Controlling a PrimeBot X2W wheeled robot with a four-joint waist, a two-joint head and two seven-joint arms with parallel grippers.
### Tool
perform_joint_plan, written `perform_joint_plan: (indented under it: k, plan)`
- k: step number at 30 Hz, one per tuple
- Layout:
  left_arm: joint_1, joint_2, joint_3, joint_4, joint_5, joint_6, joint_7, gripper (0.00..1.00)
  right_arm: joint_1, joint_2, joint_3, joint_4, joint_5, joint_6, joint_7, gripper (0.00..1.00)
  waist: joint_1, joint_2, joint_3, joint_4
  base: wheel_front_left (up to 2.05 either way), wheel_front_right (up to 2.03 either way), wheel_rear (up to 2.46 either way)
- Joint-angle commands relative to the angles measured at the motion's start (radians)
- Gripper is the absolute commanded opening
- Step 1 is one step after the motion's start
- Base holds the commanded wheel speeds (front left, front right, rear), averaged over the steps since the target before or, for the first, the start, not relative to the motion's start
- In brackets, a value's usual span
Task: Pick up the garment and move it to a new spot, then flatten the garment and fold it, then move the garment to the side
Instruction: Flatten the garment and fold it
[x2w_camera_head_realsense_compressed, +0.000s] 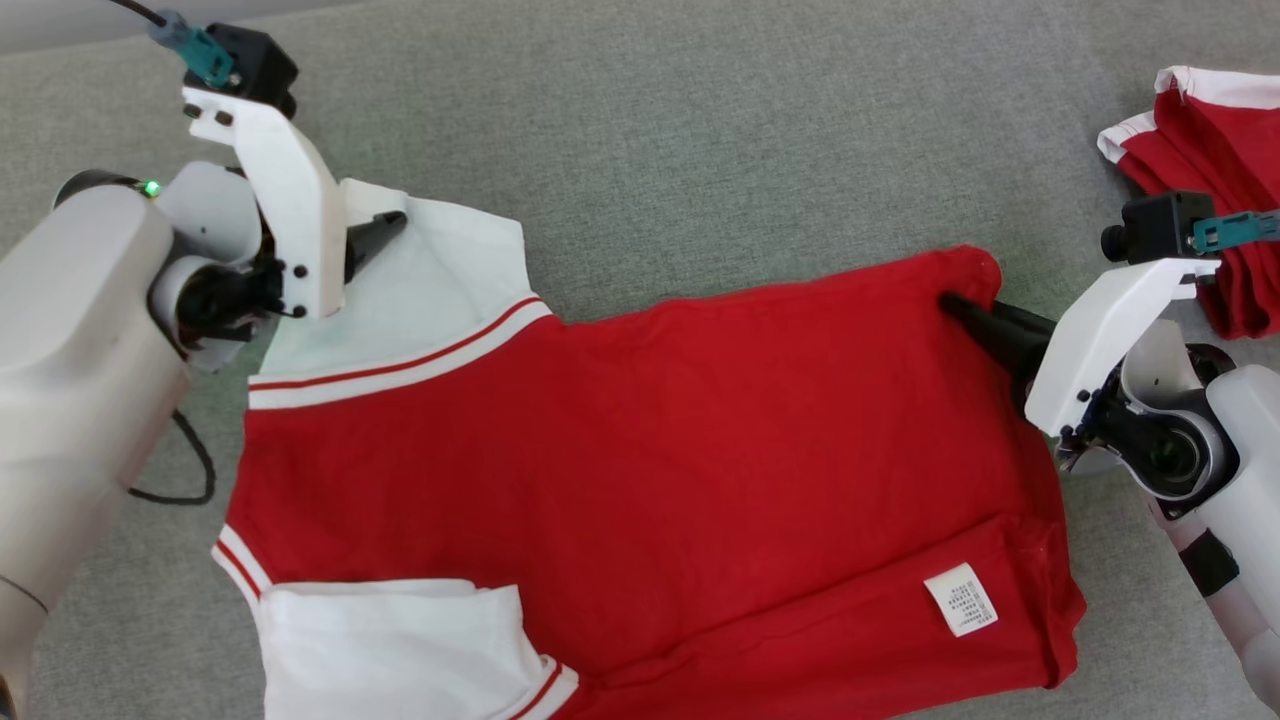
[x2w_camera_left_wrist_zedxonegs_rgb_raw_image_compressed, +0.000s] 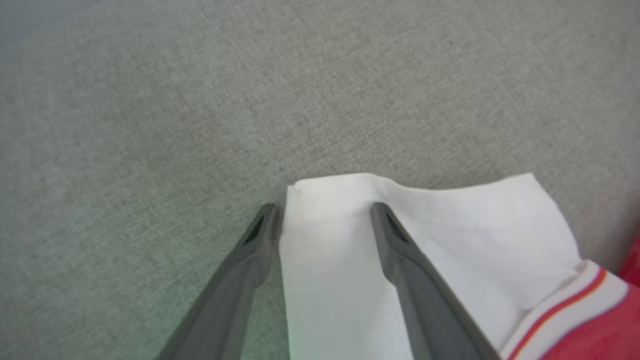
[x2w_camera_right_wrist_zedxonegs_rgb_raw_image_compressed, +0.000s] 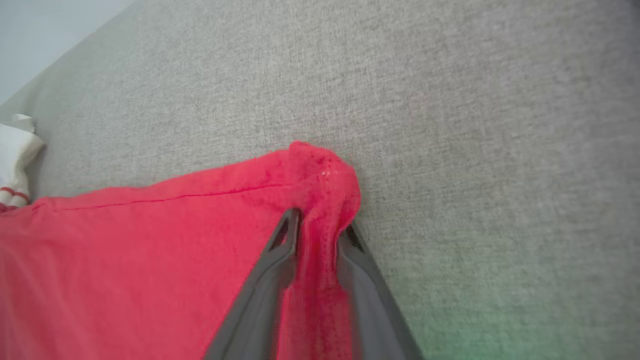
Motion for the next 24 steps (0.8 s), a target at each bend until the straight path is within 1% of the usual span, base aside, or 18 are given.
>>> perform_joint_plan:
  k: [1, 2, 3, 6, 9, 12, 18, 24]
  plan:
    - [0.010, -0.009, -0.026, 0.009, -0.012, -0.001, 0.016, 0.46, 0.032, 0.011, 0.042, 0.025, 0.008, -0.002, 0.005, 0.15, -0.0001, 0.0000, 0.002, 0.000, 0.00, 0.00, 0.00]
    - [0.004, -0.006, -0.032, 0.013, -0.009, -0.001, 0.008, 0.07, 0.028, 0.008, 0.048, 0.028, 0.011, -0.002, -0.006, 0.00, -0.0001, 0.0000, 0.002, 0.000, 0.00, 0.00, 0.00]
    - [-0.002, -0.003, -0.038, 0.019, -0.007, -0.001, 0.000, 0.00, 0.026, 0.005, 0.053, 0.030, 0.011, -0.002, -0.016, 0.00, -0.0001, 0.0000, 0.002, 0.000, 0.00, 0.00, 0.00]
    - [-0.019, 0.007, -0.053, 0.029, -0.007, 0.000, -0.026, 0.00, 0.014, -0.002, 0.056, 0.028, 0.020, -0.002, -0.078, 0.00, -0.0001, 0.0000, -0.007, 0.006, 0.00, 0.00, 0.00]
    - [-0.026, 0.011, -0.060, 0.046, -0.011, 0.000, -0.071, 0.00, -0.006, -0.012, 0.038, 0.035, 0.019, -0.002, -0.191, 0.00, -0.0001, 0.0000, -0.024, 0.014, 0.00, 0.00, 0.00]
    - [-0.014, 0.013, -0.076, 0.056, -0.021, 0.000, -0.100, 0.00, -0.005, -0.009, 0.035, 0.060, 0.030, -0.002, -0.267, 0.00, -0.0001, 0.0000, -0.050, 0.026, 0.00, 0.00, 0.00]
    - [0.011, 0.036, -0.118, 0.033, -0.050, 0.000, -0.133, 0.00, 0.017, -0.014, 0.036, 0.143, 0.048, -0.002, -0.342, 0.00, -0.0001, 0.0000, -0.120, 0.053, 0.00, 0.00, 0.00]
    - [0.037, 0.049, -0.153, -0.011, -0.103, 0.000, -0.138, 0.00, 0.047, -0.013, 0.059, 0.183, 0.071, -0.002, -0.358, 0.00, -0.0001, 0.0000, -0.192, 0.082, 0.00, 0.00, 0.00]
